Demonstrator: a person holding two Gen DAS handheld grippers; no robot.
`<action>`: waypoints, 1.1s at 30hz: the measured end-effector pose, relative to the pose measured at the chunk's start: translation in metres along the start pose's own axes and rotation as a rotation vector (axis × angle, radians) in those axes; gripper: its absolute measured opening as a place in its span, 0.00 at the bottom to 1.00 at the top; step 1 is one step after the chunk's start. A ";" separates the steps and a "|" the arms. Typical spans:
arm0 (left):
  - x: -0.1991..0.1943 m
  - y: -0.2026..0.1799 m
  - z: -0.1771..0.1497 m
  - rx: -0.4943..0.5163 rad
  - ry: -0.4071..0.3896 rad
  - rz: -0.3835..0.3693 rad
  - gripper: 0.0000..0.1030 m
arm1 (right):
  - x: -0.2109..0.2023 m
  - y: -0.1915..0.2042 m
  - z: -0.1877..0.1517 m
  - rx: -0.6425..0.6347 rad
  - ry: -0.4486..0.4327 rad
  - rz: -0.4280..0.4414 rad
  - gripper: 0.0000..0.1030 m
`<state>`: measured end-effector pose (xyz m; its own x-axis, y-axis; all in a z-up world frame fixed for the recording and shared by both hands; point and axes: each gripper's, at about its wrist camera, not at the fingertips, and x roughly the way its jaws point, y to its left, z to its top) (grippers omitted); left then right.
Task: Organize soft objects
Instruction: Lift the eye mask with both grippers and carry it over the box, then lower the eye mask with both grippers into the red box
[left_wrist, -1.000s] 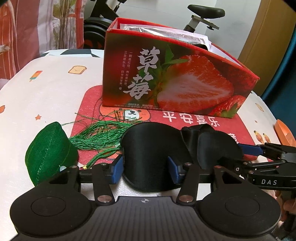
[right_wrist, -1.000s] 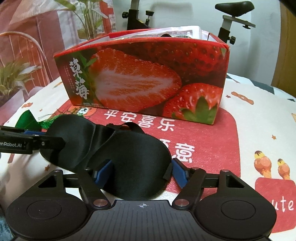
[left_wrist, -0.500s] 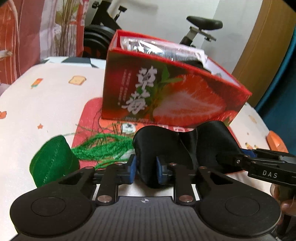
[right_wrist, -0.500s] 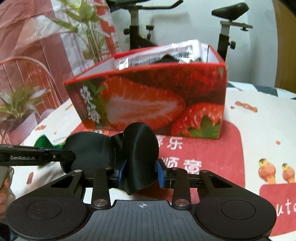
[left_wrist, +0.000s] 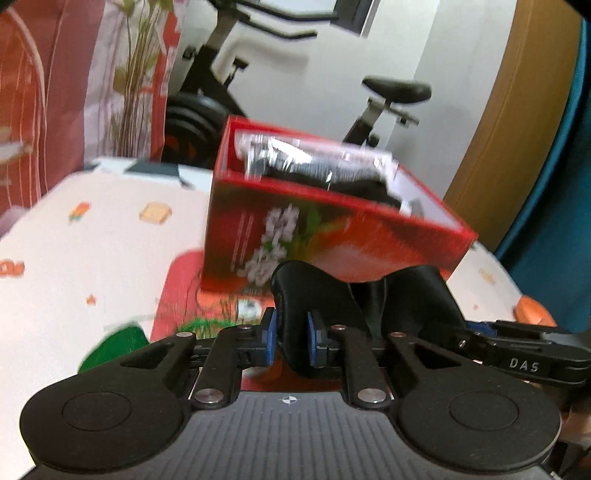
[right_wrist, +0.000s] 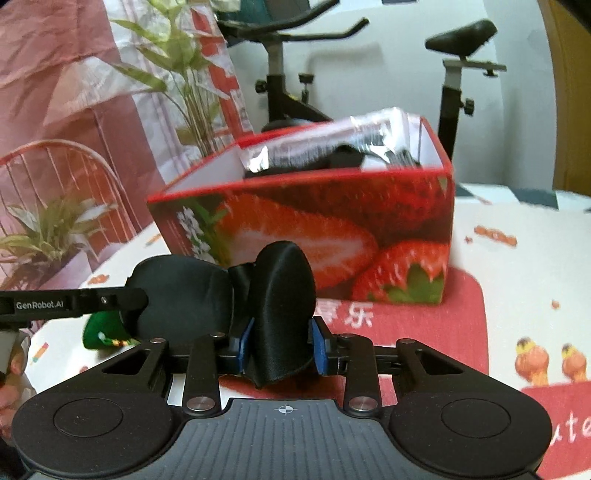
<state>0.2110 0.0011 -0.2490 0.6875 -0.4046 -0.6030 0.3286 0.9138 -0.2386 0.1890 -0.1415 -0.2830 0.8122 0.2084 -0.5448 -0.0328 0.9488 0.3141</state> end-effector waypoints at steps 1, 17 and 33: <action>-0.005 -0.001 0.003 0.000 -0.018 -0.005 0.17 | -0.002 0.002 0.004 -0.009 -0.013 0.005 0.29; -0.042 -0.021 0.094 0.032 -0.293 -0.023 0.16 | -0.021 0.026 0.116 -0.192 -0.222 0.061 0.28; 0.042 -0.026 0.134 0.092 -0.161 -0.014 0.16 | 0.058 -0.016 0.139 -0.081 -0.059 -0.014 0.28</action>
<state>0.3184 -0.0444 -0.1662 0.7746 -0.4244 -0.4690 0.3916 0.9041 -0.1713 0.3175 -0.1779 -0.2117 0.8459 0.1825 -0.5011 -0.0656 0.9681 0.2418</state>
